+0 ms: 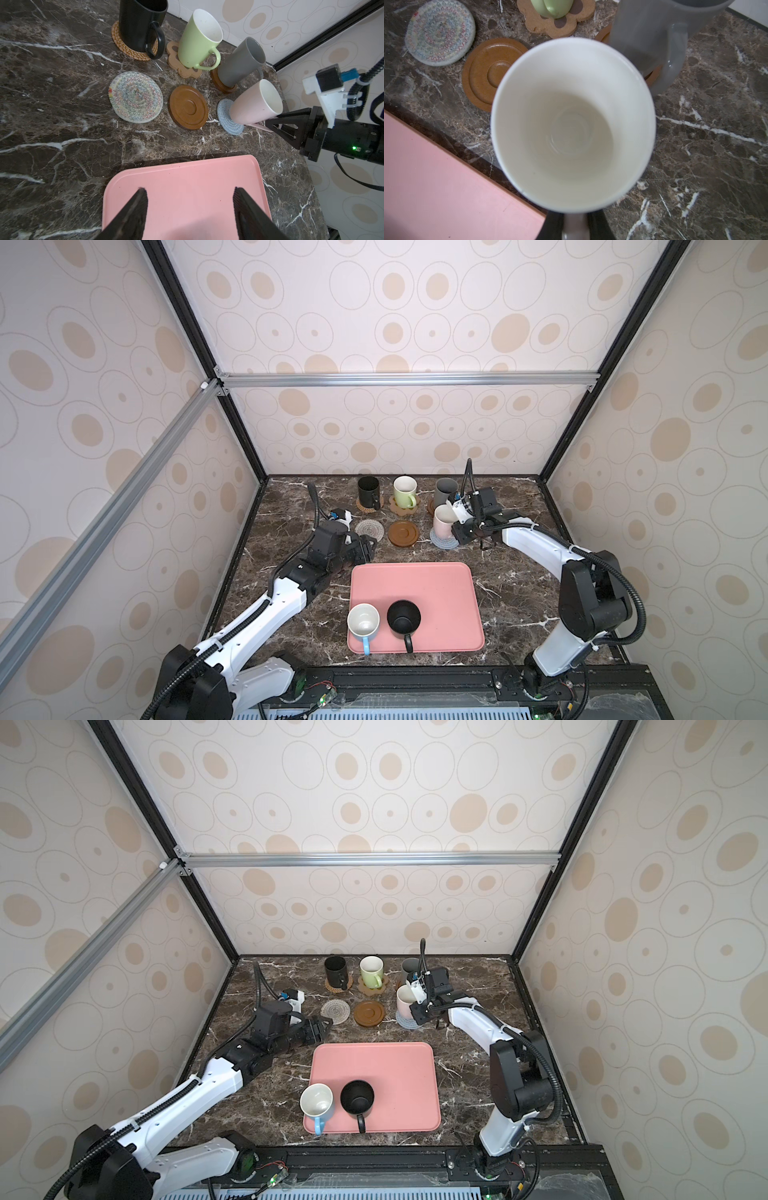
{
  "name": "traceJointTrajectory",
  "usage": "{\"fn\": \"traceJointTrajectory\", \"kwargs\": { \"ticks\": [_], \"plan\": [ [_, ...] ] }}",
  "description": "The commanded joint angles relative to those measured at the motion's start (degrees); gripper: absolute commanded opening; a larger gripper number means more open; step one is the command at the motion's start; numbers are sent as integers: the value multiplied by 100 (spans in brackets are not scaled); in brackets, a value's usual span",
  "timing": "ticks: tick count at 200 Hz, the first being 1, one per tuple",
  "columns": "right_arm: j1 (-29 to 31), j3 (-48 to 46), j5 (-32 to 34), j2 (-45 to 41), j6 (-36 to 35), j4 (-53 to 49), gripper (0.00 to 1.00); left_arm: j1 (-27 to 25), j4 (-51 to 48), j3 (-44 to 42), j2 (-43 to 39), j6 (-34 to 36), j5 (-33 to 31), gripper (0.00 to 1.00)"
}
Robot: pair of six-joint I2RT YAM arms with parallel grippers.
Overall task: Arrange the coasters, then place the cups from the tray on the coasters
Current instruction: 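Carry the pink-handled mug with the right gripper over the blue knitted coaster, then lower the pink-handled mug onto the blue knitted coaster with the right gripper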
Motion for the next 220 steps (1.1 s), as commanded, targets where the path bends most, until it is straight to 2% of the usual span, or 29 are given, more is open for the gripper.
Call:
{"fn": "traceJointTrajectory", "kwargs": {
  "ticks": [1, 60, 220],
  "plan": [
    [-54, 251, -60, 43, -151, 253, 8, -34, -82, -15, -117, -36, -93, 66],
    [-106, 279, 124, 151, -82, 355, 8, -33, -86, -22, -123, -44, -105, 66],
    [-112, 23, 117, 321, -22, 446, 8, -29, -143, -41, -221, -79, -136, 67]
  ]
}}
